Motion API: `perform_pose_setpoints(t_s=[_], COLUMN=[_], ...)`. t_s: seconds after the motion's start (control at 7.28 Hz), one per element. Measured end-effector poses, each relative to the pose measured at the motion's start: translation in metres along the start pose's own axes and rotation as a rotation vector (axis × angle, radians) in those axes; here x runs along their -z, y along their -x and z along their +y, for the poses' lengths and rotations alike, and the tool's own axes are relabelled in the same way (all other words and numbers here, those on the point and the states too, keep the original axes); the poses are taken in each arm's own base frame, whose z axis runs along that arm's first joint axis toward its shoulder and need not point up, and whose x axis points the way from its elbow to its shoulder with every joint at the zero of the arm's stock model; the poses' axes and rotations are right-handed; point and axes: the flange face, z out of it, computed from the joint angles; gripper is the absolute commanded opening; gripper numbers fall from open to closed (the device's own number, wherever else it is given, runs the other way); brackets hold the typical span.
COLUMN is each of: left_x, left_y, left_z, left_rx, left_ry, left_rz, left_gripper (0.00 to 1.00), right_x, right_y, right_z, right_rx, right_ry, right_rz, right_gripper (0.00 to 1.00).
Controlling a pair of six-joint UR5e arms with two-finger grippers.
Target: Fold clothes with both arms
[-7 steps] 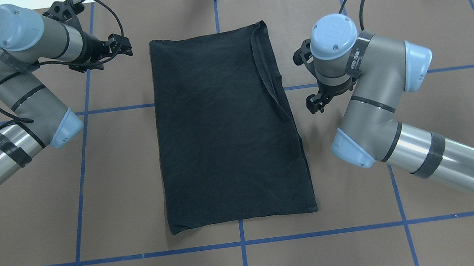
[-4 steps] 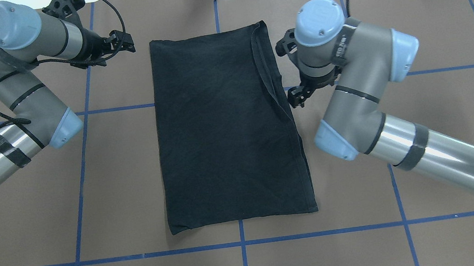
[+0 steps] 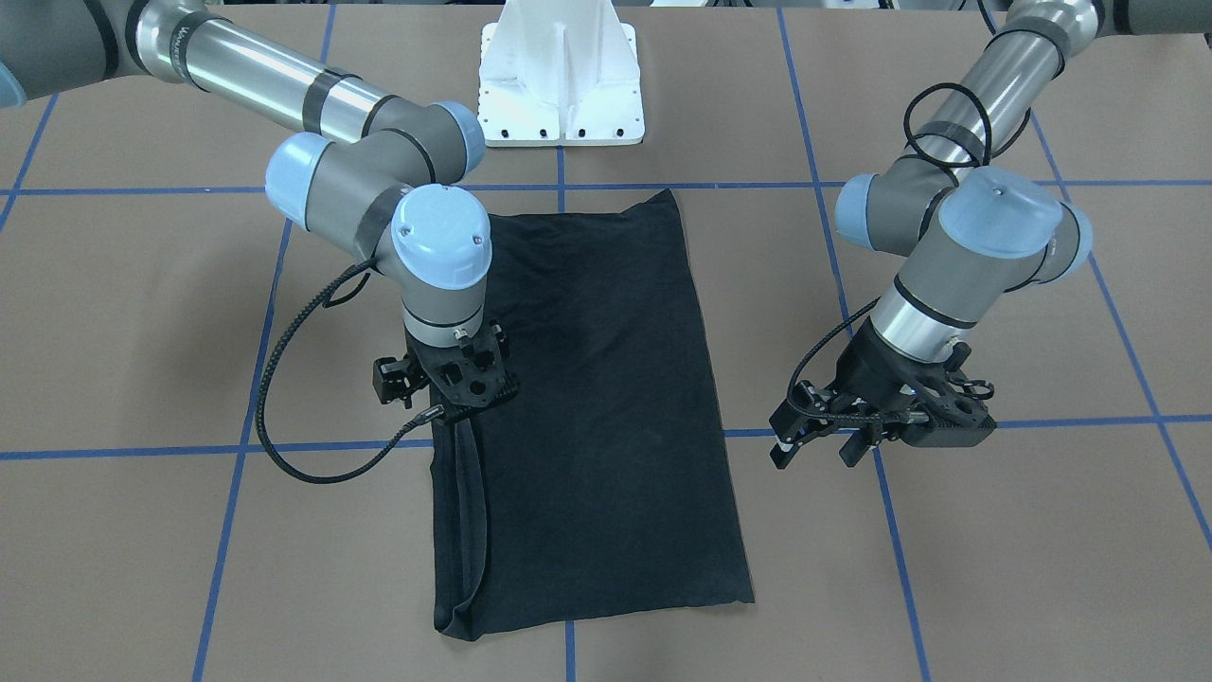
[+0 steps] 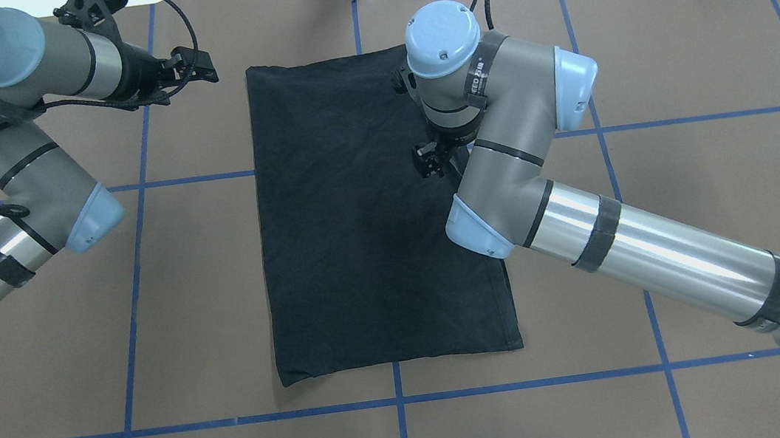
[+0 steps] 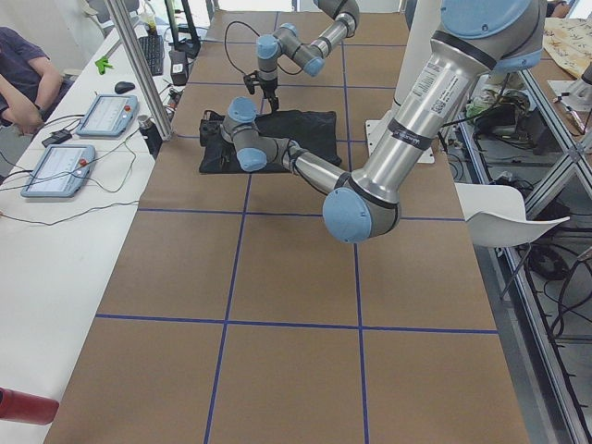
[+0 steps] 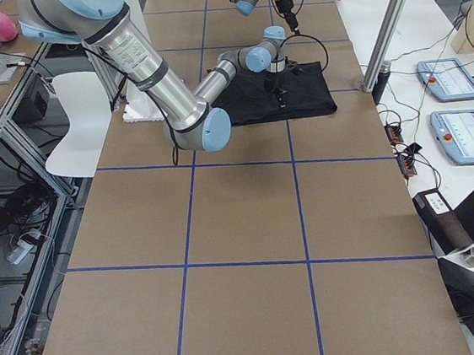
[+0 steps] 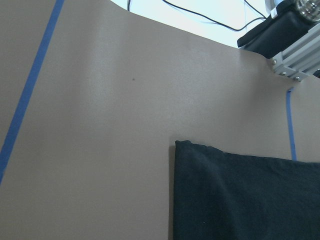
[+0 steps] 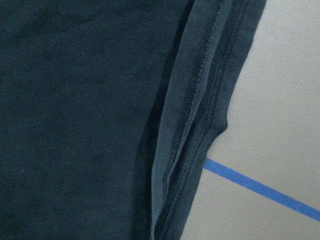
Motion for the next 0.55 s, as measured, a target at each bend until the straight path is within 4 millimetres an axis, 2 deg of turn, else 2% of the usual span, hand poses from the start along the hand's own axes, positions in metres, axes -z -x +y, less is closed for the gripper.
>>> perform_pose_setpoints(t_s=[0.27,0.55], left_x=[0.005,0.014], left_y=[-0.005,-0.015], left_z=[0.0,0.001], left_rx=[-0.007,-0.017], left_ry=[-0.008,-0.014], left_rz=[0.012,0.033], left_gripper=[1.0,1.0], right_x=[-0.028,-0.039], right_y=[-0.006,-0.017], right_z=[-0.01,-0.015], right_rx=[-0.001,-0.009], right_ry=[-0.01,-0.007], right_rz=[-0.005,0.003], right_gripper=[1.0,1.0])
